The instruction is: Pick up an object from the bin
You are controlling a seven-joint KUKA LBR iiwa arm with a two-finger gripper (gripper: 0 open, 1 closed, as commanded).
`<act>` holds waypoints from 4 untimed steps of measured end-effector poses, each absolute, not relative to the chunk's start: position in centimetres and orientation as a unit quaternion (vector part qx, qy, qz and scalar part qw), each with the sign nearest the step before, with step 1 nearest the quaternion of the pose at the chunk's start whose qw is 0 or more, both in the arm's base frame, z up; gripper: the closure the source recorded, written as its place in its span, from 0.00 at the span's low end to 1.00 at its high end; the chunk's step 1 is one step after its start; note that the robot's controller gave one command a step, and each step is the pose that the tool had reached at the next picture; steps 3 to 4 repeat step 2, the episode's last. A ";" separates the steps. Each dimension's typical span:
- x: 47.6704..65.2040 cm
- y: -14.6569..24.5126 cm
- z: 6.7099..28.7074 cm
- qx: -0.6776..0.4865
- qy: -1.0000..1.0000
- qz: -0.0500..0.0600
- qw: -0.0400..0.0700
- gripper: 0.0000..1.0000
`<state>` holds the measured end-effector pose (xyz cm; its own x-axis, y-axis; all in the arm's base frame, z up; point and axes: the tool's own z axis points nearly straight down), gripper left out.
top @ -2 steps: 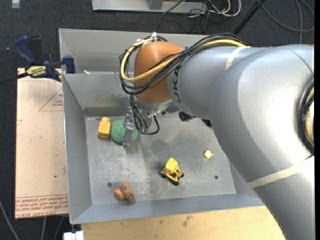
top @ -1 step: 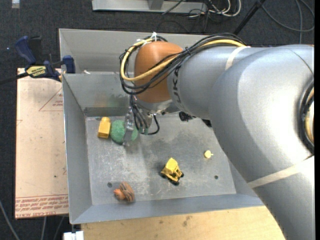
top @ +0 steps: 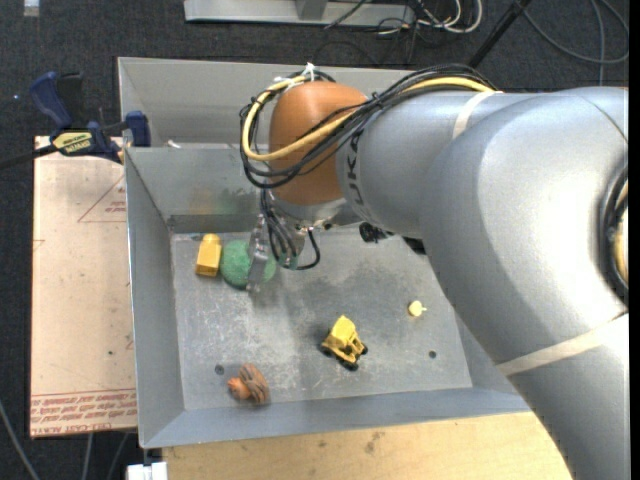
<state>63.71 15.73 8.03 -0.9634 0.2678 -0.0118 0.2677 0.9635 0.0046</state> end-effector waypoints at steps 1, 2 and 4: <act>63.4 15.7 9.7 0.135 0.991 0.000 0.000 1.00; 63.4 15.8 11.9 0.135 0.991 0.001 0.000 1.00; 63.4 15.8 11.9 0.135 0.991 0.001 0.000 1.00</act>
Offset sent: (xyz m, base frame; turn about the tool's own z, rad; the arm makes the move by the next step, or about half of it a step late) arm 0.0001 0.0000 0.0130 0.0000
